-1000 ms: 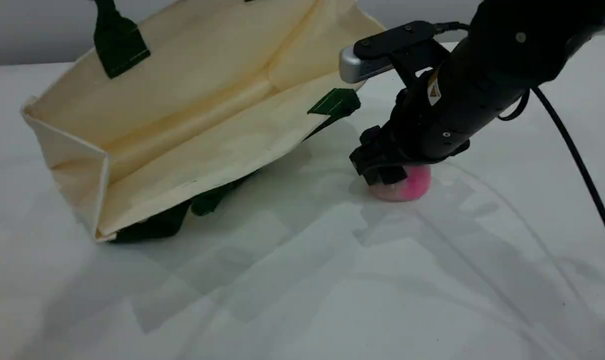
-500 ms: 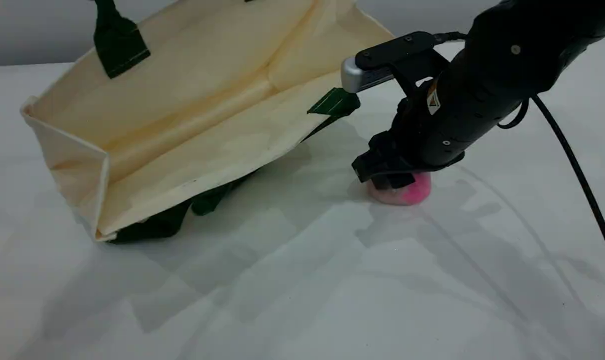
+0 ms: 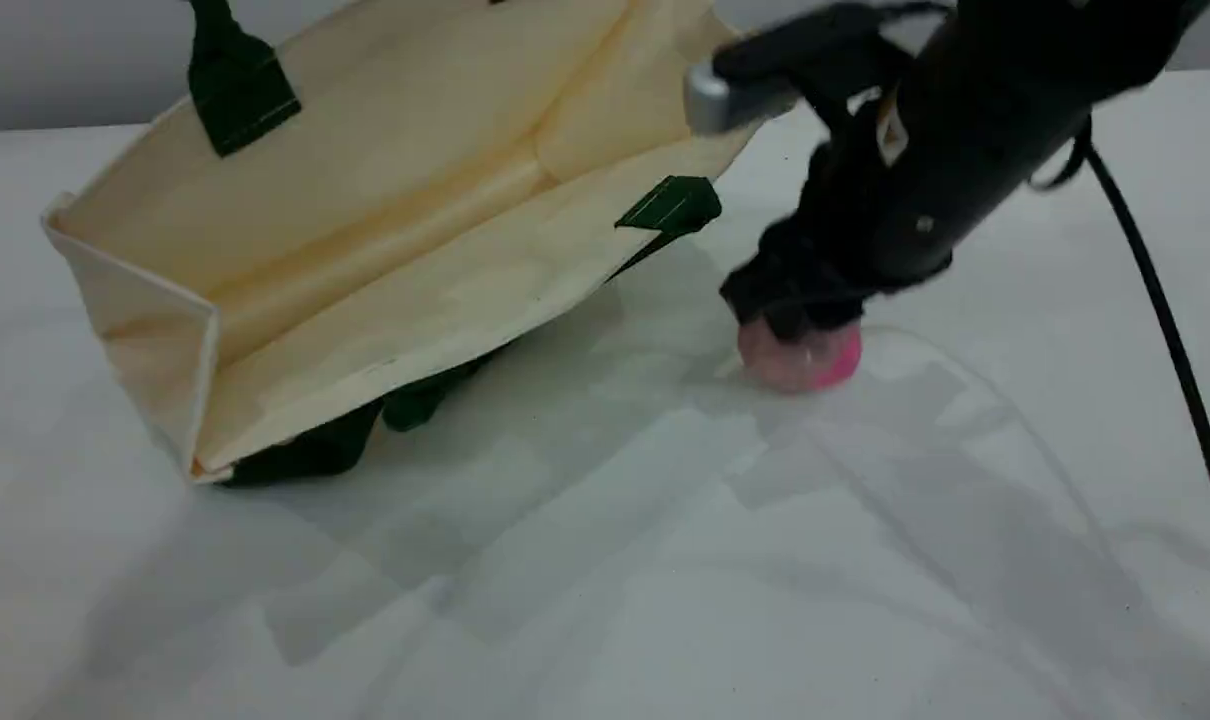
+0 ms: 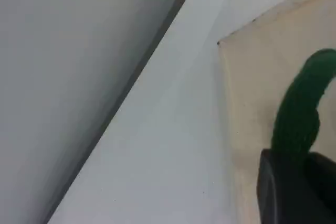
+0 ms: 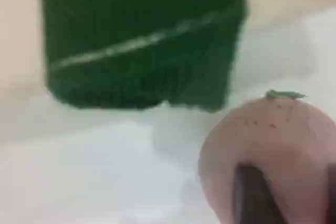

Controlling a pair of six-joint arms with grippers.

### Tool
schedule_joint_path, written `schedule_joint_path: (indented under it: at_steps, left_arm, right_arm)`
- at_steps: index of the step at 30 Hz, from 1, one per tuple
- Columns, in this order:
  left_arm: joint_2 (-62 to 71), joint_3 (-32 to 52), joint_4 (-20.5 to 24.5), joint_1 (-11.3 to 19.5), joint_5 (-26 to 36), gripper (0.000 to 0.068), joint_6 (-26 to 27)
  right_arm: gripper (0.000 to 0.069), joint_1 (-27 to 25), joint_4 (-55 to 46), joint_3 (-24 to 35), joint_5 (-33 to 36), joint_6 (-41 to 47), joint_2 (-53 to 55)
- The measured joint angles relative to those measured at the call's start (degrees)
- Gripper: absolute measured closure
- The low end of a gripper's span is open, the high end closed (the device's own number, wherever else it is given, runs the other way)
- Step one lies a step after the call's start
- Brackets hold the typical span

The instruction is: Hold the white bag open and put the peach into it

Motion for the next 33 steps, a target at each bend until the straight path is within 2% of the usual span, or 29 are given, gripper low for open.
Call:
schedule_joint_path:
  at_steps: [4,17,24,33]
  left_arm:
    - [0.00,0.00,0.00,0.00,0.00,0.0594,-0.07]
    - [0.00,0.00,0.00,0.00,0.00,0.0594,-0.07]
    - [0.00,0.00,0.00,0.00,0.00,0.0594,-0.01]
    - [0.00,0.00,0.00,0.00,0.00,0.0596,-0.01]
  right_arm:
    - [0.0443,-0.11,-3.85,0.00,3.73,0.00,-4.45]
    - [0.0443,-0.11,-3.86,-0.06,11.85,-0.04,-17.62]
    - [0.0443,0.10,-3.01,-0.06,13.98,-0.07,-22.29]
    - [0.0447,7.92,-2.59,-0.06,13.53,-0.11,-24.66]
